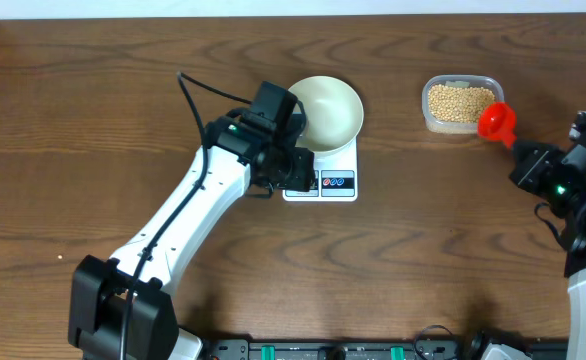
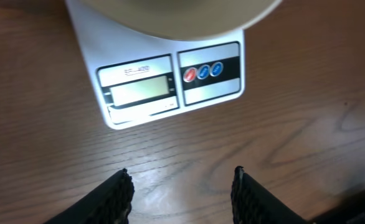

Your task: Scoop item into bowl and weigh 50g on scale

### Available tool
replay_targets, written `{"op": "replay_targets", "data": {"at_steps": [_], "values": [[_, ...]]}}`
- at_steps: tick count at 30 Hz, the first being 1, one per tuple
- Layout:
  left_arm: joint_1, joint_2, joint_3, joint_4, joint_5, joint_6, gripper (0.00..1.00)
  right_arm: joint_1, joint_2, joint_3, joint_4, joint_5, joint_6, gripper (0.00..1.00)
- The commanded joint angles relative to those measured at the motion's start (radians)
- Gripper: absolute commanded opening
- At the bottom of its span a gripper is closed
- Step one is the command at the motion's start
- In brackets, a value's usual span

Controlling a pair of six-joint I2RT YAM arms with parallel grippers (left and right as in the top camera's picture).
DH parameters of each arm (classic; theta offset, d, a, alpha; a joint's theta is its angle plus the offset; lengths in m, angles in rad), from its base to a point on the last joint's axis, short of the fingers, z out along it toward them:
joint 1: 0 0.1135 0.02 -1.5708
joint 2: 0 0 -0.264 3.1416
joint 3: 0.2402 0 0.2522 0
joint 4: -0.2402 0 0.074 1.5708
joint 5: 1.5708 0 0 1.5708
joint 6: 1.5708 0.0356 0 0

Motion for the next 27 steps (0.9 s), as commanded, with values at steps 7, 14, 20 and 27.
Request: {"op": "replay_targets", "data": {"at_steps": [7,14,20,27], "values": [[-0.132,-0.031,-0.034,0.021,-0.196,-0.102,0.46,-0.037,0.056,0.018,-0.012,-0.022,-0.057,0.01],[-0.247,-0.097,-0.215,0.263,-0.286,-0.202,0.24,-0.043,0.062,0.018,-0.01,-0.021,-0.072,0.01],[-0.257,-0.092,-0.338,0.492,-0.287,-0.208,0.19,-0.043,0.063,0.018,-0.011,-0.021,-0.072,0.01],[-0.257,-0.066,-0.372,0.611,-0.378,-0.202,0.07,-0.043,0.063,0.018,-0.012,-0.021,-0.071,0.01]]}}
